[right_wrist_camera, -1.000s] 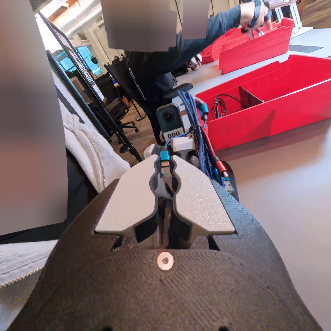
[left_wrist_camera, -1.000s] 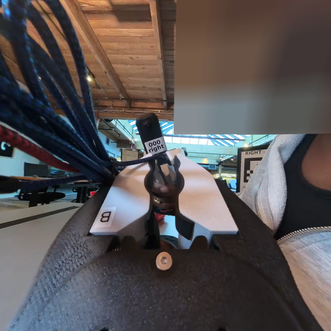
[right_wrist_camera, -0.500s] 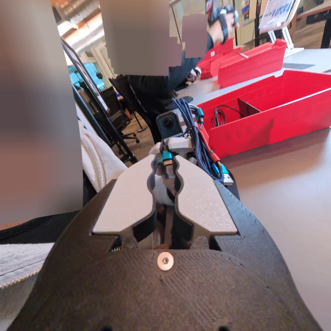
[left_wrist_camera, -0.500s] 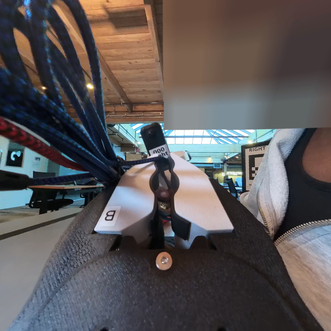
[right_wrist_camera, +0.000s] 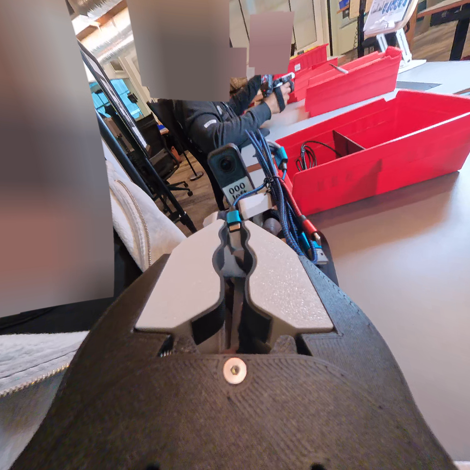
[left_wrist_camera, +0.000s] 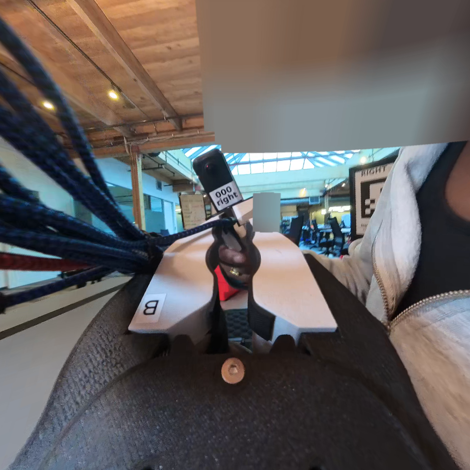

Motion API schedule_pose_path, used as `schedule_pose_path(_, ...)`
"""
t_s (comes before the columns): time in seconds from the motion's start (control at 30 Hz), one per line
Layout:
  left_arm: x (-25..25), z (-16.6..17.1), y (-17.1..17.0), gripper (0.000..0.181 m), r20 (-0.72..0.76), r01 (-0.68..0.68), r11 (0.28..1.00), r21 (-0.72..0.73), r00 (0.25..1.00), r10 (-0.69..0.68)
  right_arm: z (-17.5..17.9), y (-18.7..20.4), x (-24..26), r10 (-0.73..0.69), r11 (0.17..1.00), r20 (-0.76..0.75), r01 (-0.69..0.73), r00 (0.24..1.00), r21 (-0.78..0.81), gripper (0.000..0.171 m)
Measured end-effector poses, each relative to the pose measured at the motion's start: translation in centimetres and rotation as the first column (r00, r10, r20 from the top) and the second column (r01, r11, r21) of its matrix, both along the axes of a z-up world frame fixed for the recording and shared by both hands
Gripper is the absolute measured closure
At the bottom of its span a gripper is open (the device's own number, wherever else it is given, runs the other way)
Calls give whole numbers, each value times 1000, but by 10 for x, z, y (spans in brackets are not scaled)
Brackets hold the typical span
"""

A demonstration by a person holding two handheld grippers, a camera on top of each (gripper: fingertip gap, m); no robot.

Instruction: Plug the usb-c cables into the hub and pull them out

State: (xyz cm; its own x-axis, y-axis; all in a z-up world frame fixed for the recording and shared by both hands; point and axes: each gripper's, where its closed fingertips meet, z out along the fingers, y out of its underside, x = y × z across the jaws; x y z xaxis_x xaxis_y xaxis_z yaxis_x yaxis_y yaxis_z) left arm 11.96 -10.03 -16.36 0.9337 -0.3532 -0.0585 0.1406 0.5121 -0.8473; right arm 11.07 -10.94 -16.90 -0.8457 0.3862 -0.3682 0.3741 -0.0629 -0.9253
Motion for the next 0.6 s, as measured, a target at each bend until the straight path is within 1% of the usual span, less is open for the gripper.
schedule_pose_path(0.1, 2, -3, 1, 163, -47, -19, 1000, -20, 999, 18, -4, 0, 3, 21, 1000, 43, -22, 999, 14, 162)
schedule_pose_path(0.23, 4, -5, 3, 163, -48, 5, 999, -39, 999, -7, -7, 2, 5, 52, 998, 67, -53, 996, 22, 162)
schedule_pose_path(0.47, 8, -6, 2, 167, 19, 113, 991, -67, 994, -112, -10, 3, 10, 75, 993, 27, -77, 997, 88, 162)
schedule_pose_path(0.6, 9, -5, 1, 169, 35, 145, 987, -63, 989, -143, -9, 2, 12, 67, 990, -12, -65, 998, 122, 162)
